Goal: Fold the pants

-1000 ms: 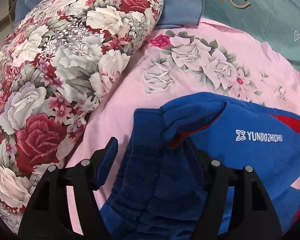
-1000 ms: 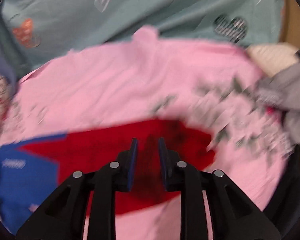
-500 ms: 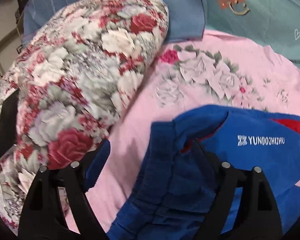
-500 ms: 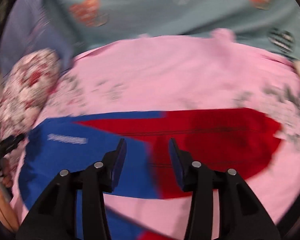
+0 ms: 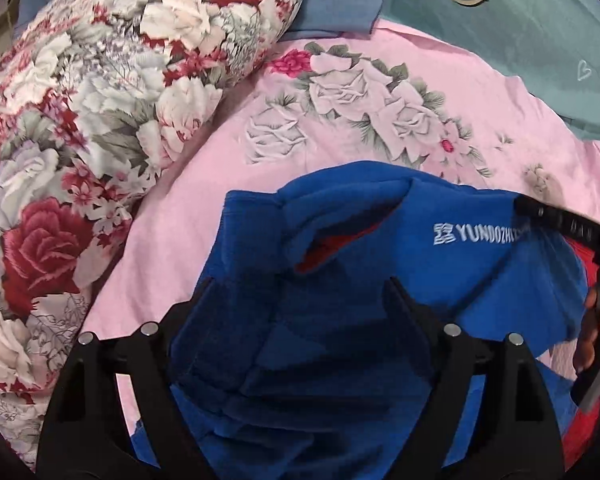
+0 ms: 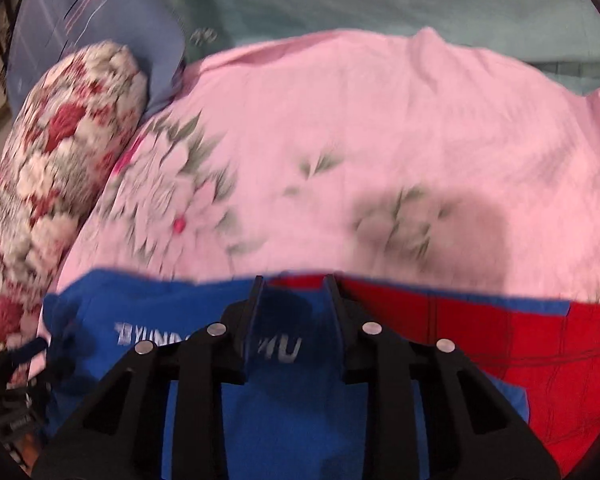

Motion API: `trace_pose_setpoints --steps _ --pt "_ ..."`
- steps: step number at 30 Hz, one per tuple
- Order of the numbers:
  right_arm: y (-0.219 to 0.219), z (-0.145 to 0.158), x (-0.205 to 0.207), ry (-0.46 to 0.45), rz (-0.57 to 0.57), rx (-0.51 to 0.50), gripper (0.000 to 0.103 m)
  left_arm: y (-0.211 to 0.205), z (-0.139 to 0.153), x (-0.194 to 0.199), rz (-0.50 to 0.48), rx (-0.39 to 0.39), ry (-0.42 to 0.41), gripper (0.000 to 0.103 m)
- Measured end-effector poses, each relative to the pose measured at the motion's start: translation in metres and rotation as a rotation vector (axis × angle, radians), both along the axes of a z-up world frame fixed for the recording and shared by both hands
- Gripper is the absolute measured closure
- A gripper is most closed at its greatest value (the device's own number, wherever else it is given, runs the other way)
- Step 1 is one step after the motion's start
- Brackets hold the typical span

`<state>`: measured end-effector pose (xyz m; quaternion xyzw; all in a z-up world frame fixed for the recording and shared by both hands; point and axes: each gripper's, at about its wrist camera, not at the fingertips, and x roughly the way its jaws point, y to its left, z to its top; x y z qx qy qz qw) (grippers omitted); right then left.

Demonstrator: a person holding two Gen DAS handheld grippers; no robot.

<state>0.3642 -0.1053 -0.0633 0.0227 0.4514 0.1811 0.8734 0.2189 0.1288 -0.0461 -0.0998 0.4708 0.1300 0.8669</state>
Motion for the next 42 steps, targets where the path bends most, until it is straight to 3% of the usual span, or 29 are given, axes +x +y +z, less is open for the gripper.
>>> trace_pose_setpoints --steps 2,4,6,8,13,15,17,18,19,21,23,26,29,31,32,33,34,35,36,38,42 --pt "-0.002 0.001 0.004 -0.032 -0.062 -0.064 0.069 0.004 -0.005 0.002 0.02 0.009 0.009 0.019" --pt "-0.021 0.002 0.003 0.033 -0.041 0.059 0.069 0.009 -0.01 0.004 0.032 0.02 0.021 0.019" --pt "-0.049 0.014 -0.011 0.024 -0.047 0.076 0.069 0.015 -0.015 0.005 0.041 0.023 0.032 0.014" --pt "-0.082 0.023 -0.027 -0.003 -0.058 0.08 0.061 0.02 -0.017 0.006 0.051 0.02 0.033 0.013" --pt "-0.167 0.01 -0.048 0.094 -0.103 -0.019 0.06 0.017 -0.012 0.006 0.062 0.065 0.02 0.013" --pt "-0.192 -0.001 -0.047 0.099 -0.184 -0.119 0.06 0.016 -0.011 0.008 0.069 0.072 0.018 0.013" --pt "-0.211 -0.005 -0.042 0.029 -0.248 -0.19 0.061 0.015 -0.012 0.009 0.081 0.086 0.021 0.013" --pt "-0.222 -0.006 -0.036 -0.008 -0.343 -0.256 0.054 0.014 -0.012 0.012 0.086 0.099 0.018 0.013" --pt "-0.23 -0.008 -0.031 -0.033 -0.403 -0.252 0.049 0.014 -0.012 0.015 0.095 0.125 0.009 0.013" --pt "-0.249 -0.007 -0.025 -0.048 -0.47 -0.148 0.05 0.014 -0.015 0.025 0.098 0.176 0.003 0.01" --pt "-0.253 -0.002 -0.026 -0.048 -0.515 -0.13 0.05 0.017 -0.019 0.033 0.099 0.178 0.019 0.008" --pt "-0.247 0.018 -0.052 -0.079 -0.445 -0.05 0.049 0.019 -0.009 0.027 0.096 0.178 0.023 0.008" --pt "-0.225 0.014 -0.075 0.022 -0.256 -0.08 0.047 0.015 0.012 0.006 0.079 0.187 -0.042 0.008" --pt "-0.221 -0.004 -0.078 0.114 -0.219 -0.129 0.047 0.012 0.016 0.0 0.07 0.186 -0.048 0.008" --pt "-0.224 -0.007 -0.08 0.064 -0.218 -0.163 0.046 0.011 0.016 -0.001 0.055 0.163 -0.049 0.008" --pt "-0.23 -0.01 -0.076 0.024 -0.306 -0.297 0.038 0.01 0.013 0.001 0.04 0.148 -0.042 0.008" --pt "-0.243 -0.01 -0.073 -0.003 -0.392 -0.321 0.034 0.008 0.01 0.003 0.036 0.154 -0.025 0.008" --pt "-0.254 -0.009 -0.071 0.009 -0.489 -0.318 0.035 0.006 0.007 0.004 0.041 0.171 -0.006 0.008" --pt "-0.26 -0.007 -0.073 0.038 -0.553 -0.242 0.039 0.007 0.006 0.005 0.047 0.188 0.011 0.008" --pt "-0.239 0.001 -0.085 0.026 -0.456 -0.138 0.039 0.01 0.011 -0.003 0.043 0.172 -0.012 0.008" --pt "-0.155 0.014 -0.131 0.003 -0.098 -0.045 0.037 0.023 0.029 -0.029 0.032 0.184 -0.056 0.008"
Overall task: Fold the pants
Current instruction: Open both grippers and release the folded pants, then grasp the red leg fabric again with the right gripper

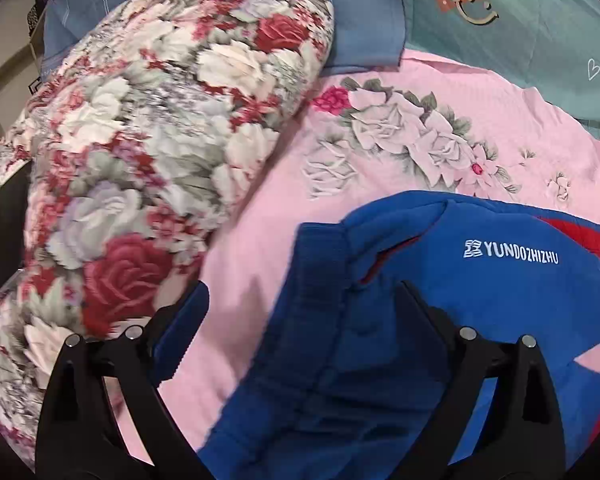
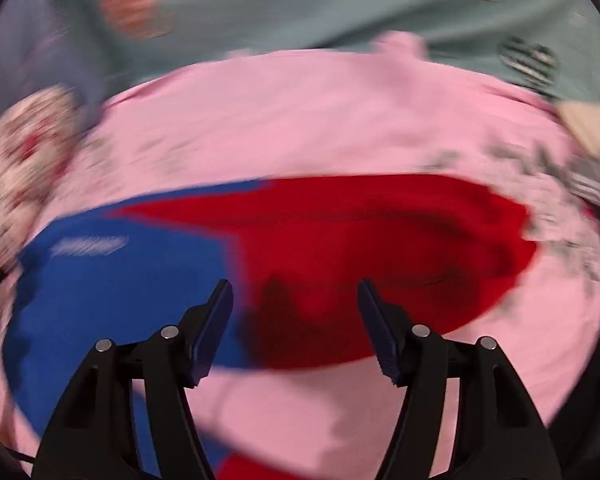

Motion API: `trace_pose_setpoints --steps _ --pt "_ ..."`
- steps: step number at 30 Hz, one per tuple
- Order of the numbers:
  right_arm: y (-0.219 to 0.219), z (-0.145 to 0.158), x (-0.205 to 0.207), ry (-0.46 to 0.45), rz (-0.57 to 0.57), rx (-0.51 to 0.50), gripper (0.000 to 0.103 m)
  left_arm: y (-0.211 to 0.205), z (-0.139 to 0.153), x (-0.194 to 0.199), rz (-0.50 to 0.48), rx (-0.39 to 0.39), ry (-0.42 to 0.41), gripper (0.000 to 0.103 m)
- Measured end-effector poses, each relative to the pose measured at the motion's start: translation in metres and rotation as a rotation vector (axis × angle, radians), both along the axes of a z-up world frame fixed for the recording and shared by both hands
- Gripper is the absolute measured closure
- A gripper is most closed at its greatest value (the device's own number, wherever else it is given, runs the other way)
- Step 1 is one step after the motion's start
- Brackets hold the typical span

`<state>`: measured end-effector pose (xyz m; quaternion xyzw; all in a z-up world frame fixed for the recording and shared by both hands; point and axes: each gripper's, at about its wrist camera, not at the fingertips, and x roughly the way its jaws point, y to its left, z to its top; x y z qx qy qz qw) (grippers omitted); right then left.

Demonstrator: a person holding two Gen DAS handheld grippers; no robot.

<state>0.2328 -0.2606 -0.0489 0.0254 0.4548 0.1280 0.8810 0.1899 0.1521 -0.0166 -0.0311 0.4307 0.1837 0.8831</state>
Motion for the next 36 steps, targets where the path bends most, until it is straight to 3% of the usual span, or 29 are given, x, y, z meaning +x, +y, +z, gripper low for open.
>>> trace_pose_setpoints --steps 2,4,8,11,14,17,19,21,24,27,29,31,32,33,36 --pt "0.025 -0.008 -0.008 0.054 0.102 0.013 0.036 0.008 0.001 -0.007 0.011 0.013 0.016 0.008" --pt "0.03 -0.027 0.002 0.111 0.082 -0.051 0.036 0.016 -0.001 -0.017 0.01 -0.026 0.025 0.008" --pt "-0.01 -0.037 0.021 0.107 -0.246 -0.149 0.036 0.026 -0.019 -0.022 0.047 -0.024 0.087 0.008" --pt "-0.01 -0.021 -0.01 0.088 -0.146 -0.015 0.033 0.035 -0.021 -0.037 0.047 -0.071 0.08 0.008" --pt "-0.031 -0.012 -0.063 0.097 -0.122 -0.017 0.029 0.04 -0.025 -0.052 0.056 -0.079 0.094 0.008" --pt "-0.079 -0.005 -0.117 0.093 -0.222 -0.014 0.028 0.041 -0.03 -0.067 0.041 -0.092 0.104 0.008" --pt "-0.12 -0.005 -0.158 0.078 -0.372 -0.019 0.011 0.04 -0.034 -0.076 0.035 -0.087 0.118 0.008" --pt "-0.141 -0.005 -0.192 0.061 -0.466 -0.023 0.01 0.038 -0.037 -0.085 0.045 -0.083 0.116 0.008" --pt "-0.159 -0.019 -0.209 0.096 -0.518 0.032 0.01 0.036 -0.039 -0.093 0.048 -0.095 0.12 0.008" --pt "-0.151 -0.03 -0.202 0.115 -0.505 0.054 0.011 0.033 -0.037 -0.095 0.049 -0.081 0.124 0.008" --pt "-0.141 -0.036 -0.196 0.118 -0.479 0.073 0.018 0.031 -0.035 -0.098 0.043 -0.088 0.121 0.008" --pt "-0.125 -0.034 -0.187 0.104 -0.461 0.003 0.063 0.031 -0.036 -0.098 0.043 -0.091 0.124 0.008" --pt "-0.12 -0.034 -0.185 0.109 -0.443 0.014 0.08 0.03 -0.037 -0.097 0.045 -0.092 0.131 0.008" --pt "-0.12 -0.035 -0.182 0.12 -0.414 0.052 0.089 0.03 -0.04 -0.096 0.044 -0.096 0.138 0.008" --pt "-0.127 -0.018 -0.197 0.087 -0.42 0.012 0.089 0.029 -0.049 -0.091 0.038 -0.09 0.169 0.006"
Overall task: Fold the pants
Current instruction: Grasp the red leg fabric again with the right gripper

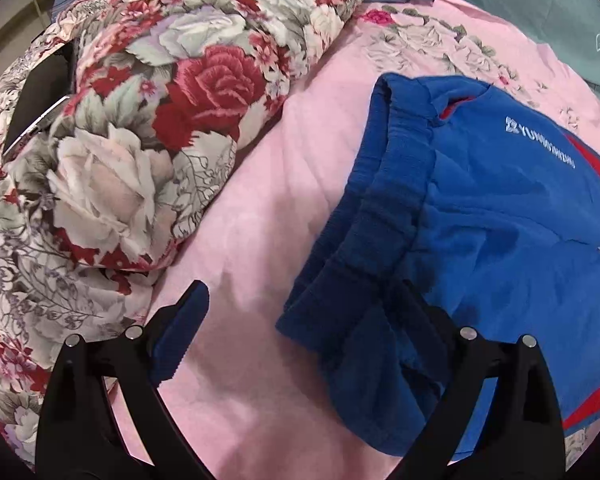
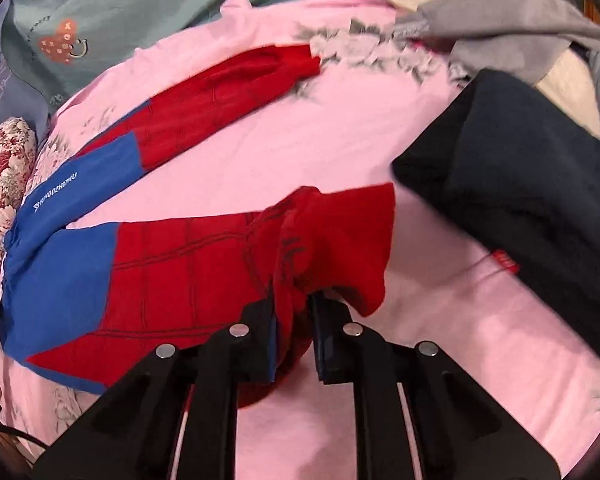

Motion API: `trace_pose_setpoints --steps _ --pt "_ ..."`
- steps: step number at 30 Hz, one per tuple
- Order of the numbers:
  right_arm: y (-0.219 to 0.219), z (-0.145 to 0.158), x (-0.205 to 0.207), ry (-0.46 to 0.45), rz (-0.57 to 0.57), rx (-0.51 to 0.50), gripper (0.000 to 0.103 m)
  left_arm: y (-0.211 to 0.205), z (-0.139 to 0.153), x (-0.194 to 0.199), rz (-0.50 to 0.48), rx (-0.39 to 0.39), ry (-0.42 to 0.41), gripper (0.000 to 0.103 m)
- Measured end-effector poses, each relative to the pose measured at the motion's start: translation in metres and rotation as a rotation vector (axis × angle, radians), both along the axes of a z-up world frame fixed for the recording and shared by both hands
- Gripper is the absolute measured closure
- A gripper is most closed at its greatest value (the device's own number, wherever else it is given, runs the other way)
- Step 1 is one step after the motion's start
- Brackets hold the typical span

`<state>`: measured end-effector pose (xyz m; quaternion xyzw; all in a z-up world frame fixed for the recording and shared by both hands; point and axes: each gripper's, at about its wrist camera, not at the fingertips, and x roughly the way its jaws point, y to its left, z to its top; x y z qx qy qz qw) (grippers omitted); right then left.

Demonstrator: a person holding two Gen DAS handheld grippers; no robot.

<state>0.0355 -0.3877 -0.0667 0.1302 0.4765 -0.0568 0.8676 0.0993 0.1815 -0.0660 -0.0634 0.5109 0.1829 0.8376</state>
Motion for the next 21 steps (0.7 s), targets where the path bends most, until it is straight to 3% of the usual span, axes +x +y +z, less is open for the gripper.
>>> trace_pose_setpoints --steps 5,7,8,9,12,14,16,19,21 --pt "-0.017 0.008 -0.022 0.031 -0.033 0.012 0.087 -0.006 0.001 0.002 -0.056 0.049 0.026 0.006" --pt "-0.015 -0.007 -0.014 0.111 -0.019 -0.018 0.068 -0.008 0.004 0.002 -0.074 0.06 0.02 0.006" --pt "-0.009 -0.012 -0.007 0.153 -0.029 -0.106 0.05 -0.008 0.005 0.004 -0.075 0.065 0.016 0.006" --pt "-0.002 -0.008 -0.004 0.142 -0.027 -0.192 0.048 -0.008 0.007 0.005 -0.074 0.07 0.011 0.006" --pt "0.012 0.025 -0.004 -0.004 -0.046 -0.259 0.048 -0.005 0.016 0.005 -0.048 0.067 -0.02 0.006" --pt "0.024 0.039 -0.001 -0.104 -0.014 -0.204 0.048 -0.006 0.023 0.002 -0.052 0.048 -0.052 0.006" --pt "0.047 0.037 0.01 -0.133 0.086 -0.123 0.048 -0.008 0.024 0.001 -0.068 0.03 -0.069 0.006" --pt "0.077 0.012 0.031 -0.065 0.223 0.015 0.048 -0.021 0.01 0.008 -0.107 0.059 -0.022 0.006" --pt "0.086 -0.01 0.04 0.013 0.243 0.022 0.048 -0.024 -0.002 0.013 -0.111 0.071 0.012 0.006"
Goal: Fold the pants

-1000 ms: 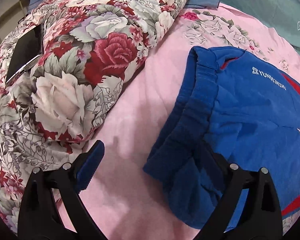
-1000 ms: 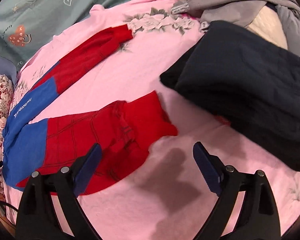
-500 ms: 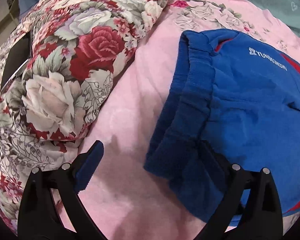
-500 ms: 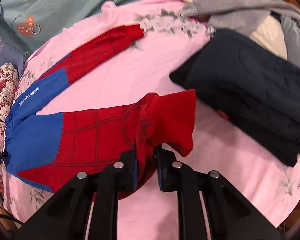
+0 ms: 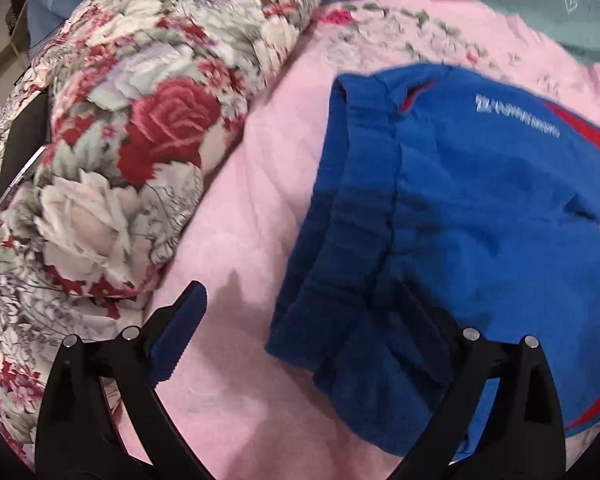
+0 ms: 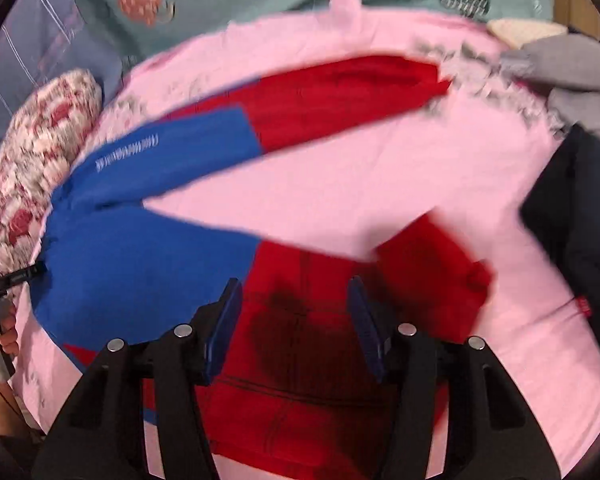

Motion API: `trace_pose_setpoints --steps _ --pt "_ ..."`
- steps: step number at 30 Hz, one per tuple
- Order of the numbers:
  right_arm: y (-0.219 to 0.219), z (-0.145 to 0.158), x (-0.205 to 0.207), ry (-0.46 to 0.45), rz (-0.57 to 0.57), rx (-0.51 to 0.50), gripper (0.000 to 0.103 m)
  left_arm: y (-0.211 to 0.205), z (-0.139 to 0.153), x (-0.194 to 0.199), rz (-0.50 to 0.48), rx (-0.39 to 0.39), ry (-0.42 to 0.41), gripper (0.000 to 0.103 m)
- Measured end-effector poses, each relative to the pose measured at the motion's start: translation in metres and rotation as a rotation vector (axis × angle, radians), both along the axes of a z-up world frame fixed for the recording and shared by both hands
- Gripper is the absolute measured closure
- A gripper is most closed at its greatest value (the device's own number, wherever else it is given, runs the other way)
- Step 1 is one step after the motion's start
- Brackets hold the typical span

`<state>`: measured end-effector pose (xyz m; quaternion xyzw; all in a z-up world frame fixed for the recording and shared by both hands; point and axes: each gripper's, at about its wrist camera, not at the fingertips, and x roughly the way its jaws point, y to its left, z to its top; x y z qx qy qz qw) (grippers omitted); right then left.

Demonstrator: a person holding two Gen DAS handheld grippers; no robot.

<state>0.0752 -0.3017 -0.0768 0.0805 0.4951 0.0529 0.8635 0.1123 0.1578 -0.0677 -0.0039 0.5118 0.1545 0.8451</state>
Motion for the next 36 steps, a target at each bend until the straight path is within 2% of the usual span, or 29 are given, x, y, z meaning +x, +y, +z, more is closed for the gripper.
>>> trace_pose_setpoints --steps 1,3,5,7,8,9,11,12,13,14,15,17,18,20,22,25,26,29,31,35,36 --pt "0.0 -0.008 0.001 0.033 -0.009 -0.028 0.051 0.001 -0.004 0.001 0.002 -0.005 0.009 0.005" --pt "-0.008 -0.009 -0.004 0.026 -0.028 -0.083 0.052 0.005 -0.006 0.001 0.006 -0.014 0.009 0.002" --pt "-0.033 -0.004 -0.012 0.043 -0.111 -0.126 0.051 0.009 -0.006 0.004 -0.002 -0.029 0.021 0.002" --pt "-0.059 0.005 -0.02 0.045 -0.176 -0.117 0.051 0.011 -0.001 0.008 -0.006 -0.036 0.035 0.002" --pt "-0.074 0.01 -0.026 0.045 -0.237 -0.159 0.051 0.01 0.004 0.01 -0.01 -0.031 0.03 0.002" --pt "-0.088 0.014 -0.031 0.037 -0.281 -0.17 0.051 0.01 0.012 0.009 -0.015 -0.019 0.007 0.002" --pt "-0.104 0.018 -0.044 0.038 -0.322 -0.094 0.051 0.009 0.029 0.006 -0.001 0.027 -0.059 0.002" --pt "-0.11 0.022 -0.046 0.039 -0.351 -0.095 0.05 0.009 0.038 0.007 0.003 0.04 -0.094 0.002" --pt "-0.111 0.032 -0.047 0.03 -0.435 -0.239 0.049 0.009 0.047 0.011 -0.001 0.038 -0.12 0.002" --pt "-0.11 0.042 -0.047 -0.002 -0.479 -0.335 0.047 0.009 0.051 0.017 -0.003 0.038 -0.131 0.002" --pt "-0.11 0.054 -0.049 -0.05 -0.487 -0.323 0.042 0.008 0.056 0.024 0.0 0.044 -0.139 0.002" --pt "-0.12 0.071 -0.054 -0.119 -0.52 -0.151 0.041 0.005 0.063 0.039 -0.002 0.044 -0.159 0.002" --pt "-0.12 0.077 -0.051 -0.144 -0.522 -0.116 0.041 0.003 0.065 0.047 -0.005 0.046 -0.17 0.002" --pt "-0.098 0.09 -0.021 -0.194 -0.391 -0.127 0.037 -0.001 0.066 0.062 -0.016 0.036 -0.185 0.002" --pt "-0.067 0.094 0.023 -0.214 -0.23 -0.134 0.023 -0.007 0.065 0.074 -0.019 0.019 -0.181 0.002" --pt "-0.023 0.085 0.103 -0.217 0.017 -0.038 0.013 -0.017 0.057 0.103 -0.035 -0.015 -0.19 0.002" --pt "-0.005 0.079 0.129 -0.198 0.071 -0.052 0.013 -0.019 0.053 0.111 -0.029 -0.008 -0.188 0.002" --pt "0.045 0.055 0.196 -0.126 0.198 -0.167 0.013 -0.024 0.036 0.138 -0.015 0.009 -0.136 0.002" --pt "0.071 0.04 0.229 -0.093 0.293 -0.23 0.013 -0.021 0.027 0.145 -0.018 -0.013 -0.108 0.002" --pt "0.102 0.018 0.26 -0.082 0.448 -0.354 0.014 -0.012 0.016 0.151 -0.017 -0.034 -0.078 0.002" --pt "0.105 0.014 0.263 -0.079 0.478 -0.372 0.015 -0.008 0.015 0.153 -0.021 -0.061 -0.072 0.002"
